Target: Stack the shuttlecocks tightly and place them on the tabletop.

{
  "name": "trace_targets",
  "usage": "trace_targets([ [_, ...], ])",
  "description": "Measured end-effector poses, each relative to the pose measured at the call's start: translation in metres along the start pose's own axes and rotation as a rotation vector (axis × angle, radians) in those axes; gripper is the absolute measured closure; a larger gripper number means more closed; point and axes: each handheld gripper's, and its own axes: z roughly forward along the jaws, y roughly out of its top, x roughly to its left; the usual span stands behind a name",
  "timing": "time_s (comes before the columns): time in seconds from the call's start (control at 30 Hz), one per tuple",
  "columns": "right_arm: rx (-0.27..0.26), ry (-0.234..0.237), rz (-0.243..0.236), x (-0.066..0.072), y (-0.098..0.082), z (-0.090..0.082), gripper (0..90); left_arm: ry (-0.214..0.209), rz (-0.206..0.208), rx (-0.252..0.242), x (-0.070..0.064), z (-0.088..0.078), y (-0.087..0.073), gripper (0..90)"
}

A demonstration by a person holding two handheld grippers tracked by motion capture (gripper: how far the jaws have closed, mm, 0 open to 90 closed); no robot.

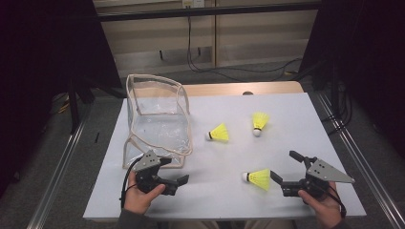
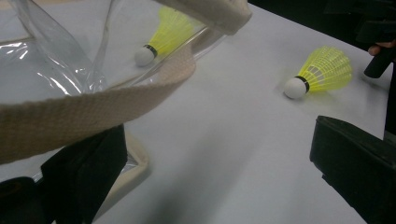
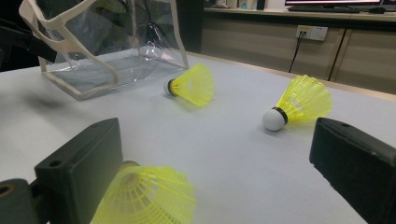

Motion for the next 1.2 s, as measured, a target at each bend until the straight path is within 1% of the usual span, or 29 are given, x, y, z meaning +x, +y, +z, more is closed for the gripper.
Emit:
trace_targets([
  [0.6,0.007,0.009,-0.002,0.0,0.001,0.001,2.0,0.024,-0.01,-0.004,0.009,-0.009,-0.005,3.7],
  [0.73,0.011,0.011,-0.003,0.0,0.001,0.001,2.0,0.026,-0.005,0.002,0.011,-0.01,-0.006,3.6],
  [0.87,0.016,0.016,-0.006,0.001,0.001,0.002,2.0,0.032,-0.009,-0.008,0.013,-0.011,-0.006,3.6],
  [0.93,0.016,0.016,-0.006,0.001,0.001,0.002,1.9,0.036,-0.001,-0.003,0.014,-0.013,-0.006,3.6],
  [1.1,0.02,0.019,-0.001,0.001,0.001,0.002,1.9,0.039,-0.01,-0.008,0.015,-0.014,-0.007,3.6],
  [1.2,0.022,0.02,-0.002,0.001,0.001,0.002,2.0,0.04,-0.005,-0.006,0.017,-0.014,-0.008,3.5],
])
